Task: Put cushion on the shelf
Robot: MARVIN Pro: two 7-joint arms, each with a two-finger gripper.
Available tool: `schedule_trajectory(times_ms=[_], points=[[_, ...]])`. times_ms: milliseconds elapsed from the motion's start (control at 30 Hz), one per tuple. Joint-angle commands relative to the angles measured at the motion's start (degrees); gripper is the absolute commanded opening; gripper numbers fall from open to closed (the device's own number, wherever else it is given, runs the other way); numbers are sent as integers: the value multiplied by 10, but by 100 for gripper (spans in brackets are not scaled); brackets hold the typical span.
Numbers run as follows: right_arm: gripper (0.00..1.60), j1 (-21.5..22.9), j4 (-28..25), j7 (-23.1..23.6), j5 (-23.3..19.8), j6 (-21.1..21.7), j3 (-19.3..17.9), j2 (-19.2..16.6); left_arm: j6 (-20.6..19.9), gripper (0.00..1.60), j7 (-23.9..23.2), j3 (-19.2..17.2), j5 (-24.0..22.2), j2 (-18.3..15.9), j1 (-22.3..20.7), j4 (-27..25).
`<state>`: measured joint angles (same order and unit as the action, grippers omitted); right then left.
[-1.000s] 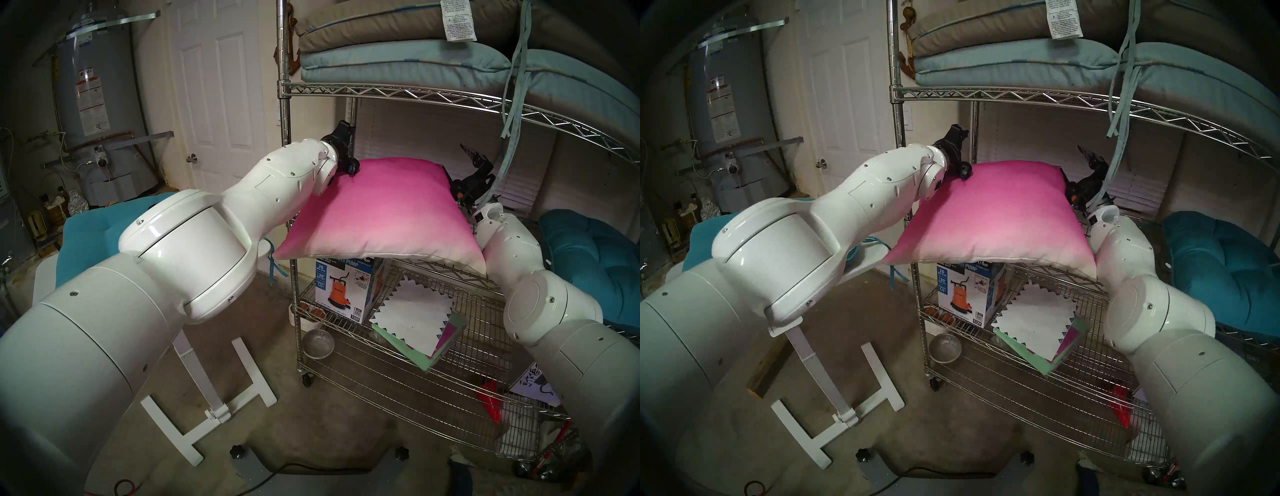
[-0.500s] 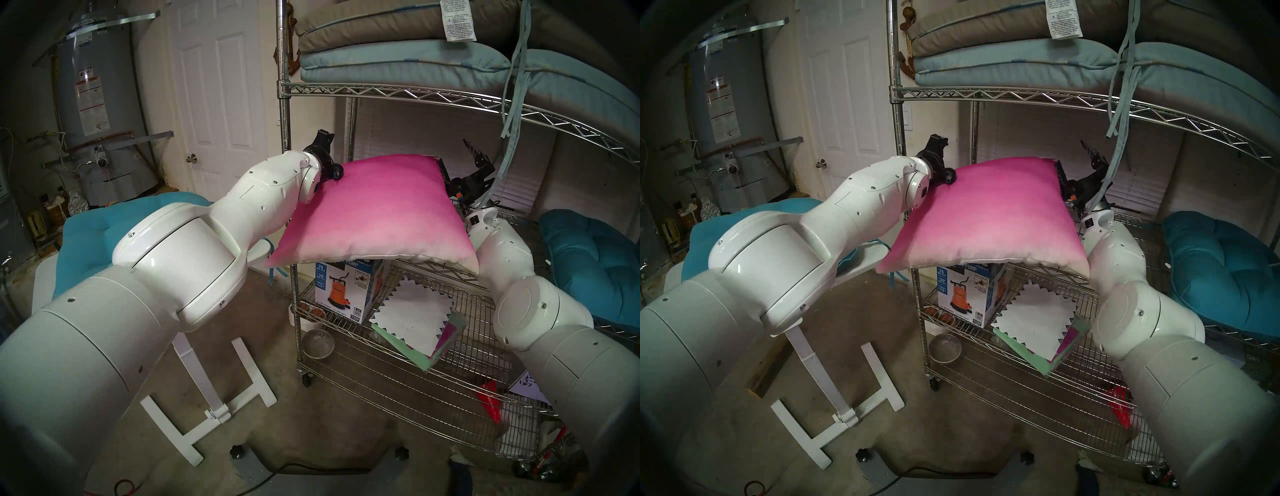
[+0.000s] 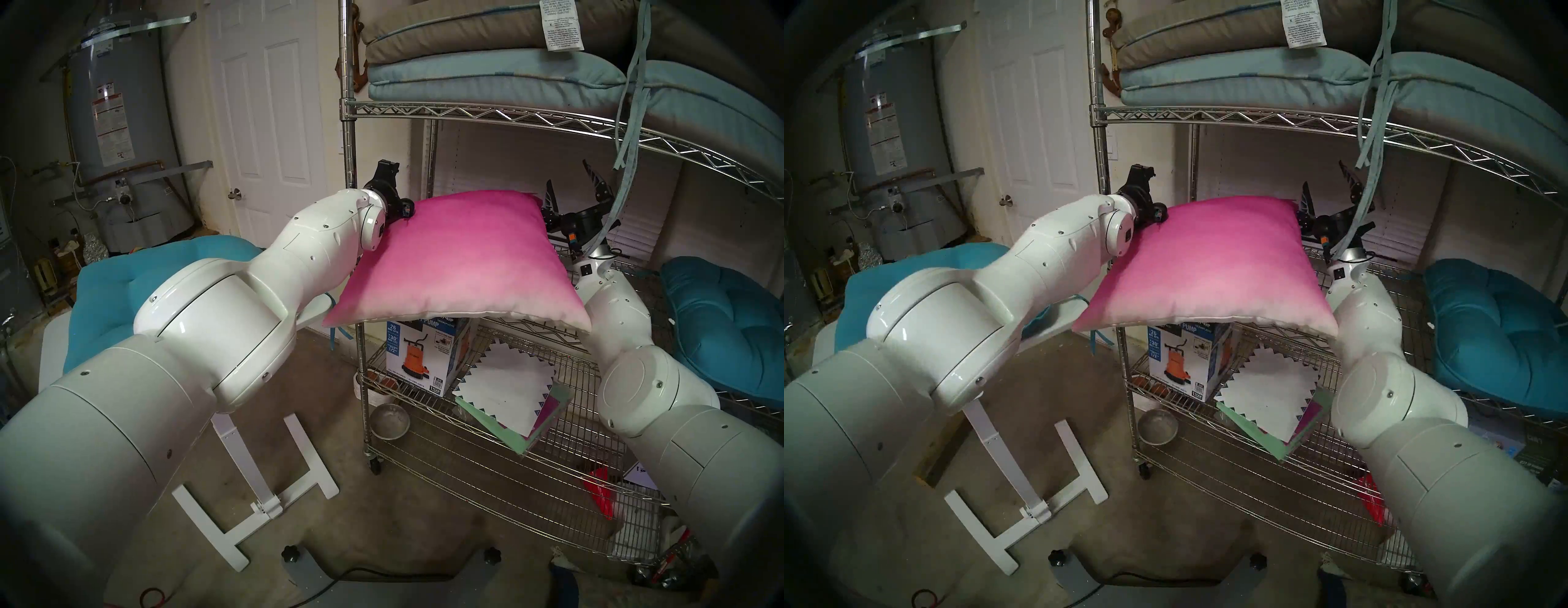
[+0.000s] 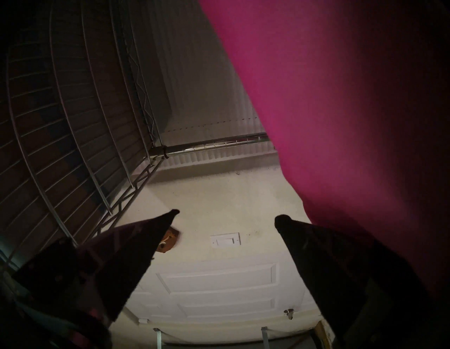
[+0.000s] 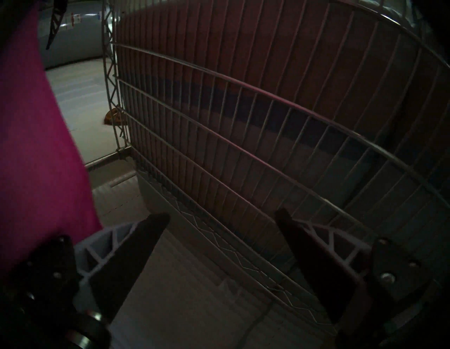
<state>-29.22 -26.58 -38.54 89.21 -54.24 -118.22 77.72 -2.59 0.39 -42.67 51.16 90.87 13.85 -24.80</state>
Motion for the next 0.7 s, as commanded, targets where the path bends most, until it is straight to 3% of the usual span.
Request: schedule_trajectory(times_ms=[0, 667], points=[[160, -20, -21, -25, -12, -8, -9, -2, 8, 160, 10, -11, -14, 22, -4, -33], [160, -58, -81, -70, -39, -8, -35, 19, 20, 160, 18, -35, -41, 33, 20, -81]])
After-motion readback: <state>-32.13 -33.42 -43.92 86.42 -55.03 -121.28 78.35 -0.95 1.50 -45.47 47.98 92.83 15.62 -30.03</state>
